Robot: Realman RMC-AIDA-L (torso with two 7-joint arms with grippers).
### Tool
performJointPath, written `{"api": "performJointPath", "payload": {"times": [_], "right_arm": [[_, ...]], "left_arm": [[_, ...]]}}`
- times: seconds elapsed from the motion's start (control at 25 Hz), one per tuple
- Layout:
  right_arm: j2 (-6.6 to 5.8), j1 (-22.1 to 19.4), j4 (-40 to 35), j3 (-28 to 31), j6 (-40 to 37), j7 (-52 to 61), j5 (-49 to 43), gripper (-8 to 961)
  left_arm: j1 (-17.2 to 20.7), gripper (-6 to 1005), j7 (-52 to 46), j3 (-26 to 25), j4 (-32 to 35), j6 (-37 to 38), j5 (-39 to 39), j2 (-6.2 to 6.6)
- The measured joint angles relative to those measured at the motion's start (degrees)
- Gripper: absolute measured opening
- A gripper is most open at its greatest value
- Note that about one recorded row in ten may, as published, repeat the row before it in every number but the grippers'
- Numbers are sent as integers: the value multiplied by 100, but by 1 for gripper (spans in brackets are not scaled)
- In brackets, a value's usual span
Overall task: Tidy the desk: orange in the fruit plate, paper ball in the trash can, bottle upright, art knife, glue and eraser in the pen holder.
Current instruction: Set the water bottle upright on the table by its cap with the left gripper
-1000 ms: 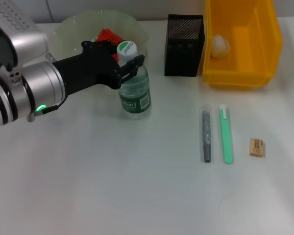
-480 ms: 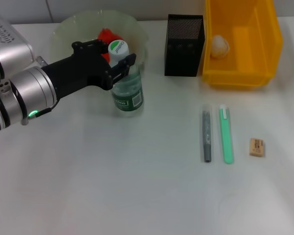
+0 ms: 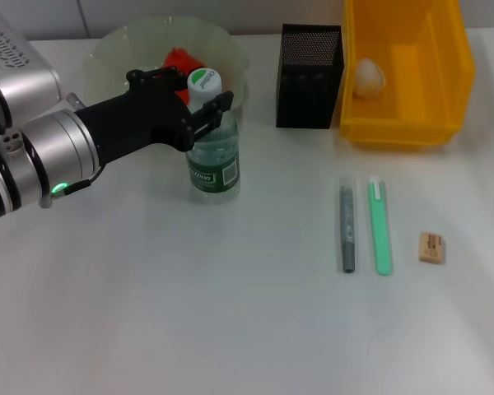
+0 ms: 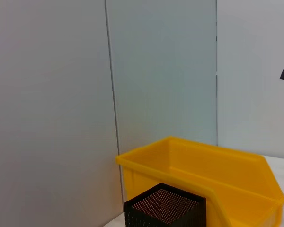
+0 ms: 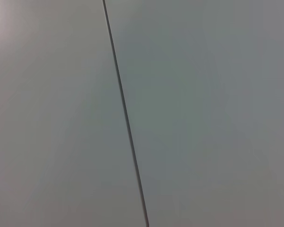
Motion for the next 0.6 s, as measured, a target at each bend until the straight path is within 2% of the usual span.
{"api": "performJointPath", "payload": {"times": [0.32, 0.6], "right_arm": [[-4, -59, -108, -394, -2, 176, -42, 617], [-12, -100, -761, -528, 16, 958, -862, 617]], "left_arm": [[4, 473, 49, -108, -9, 164, -8, 8], [-74, 537, 61, -360, -8, 543, -42, 1]]}}
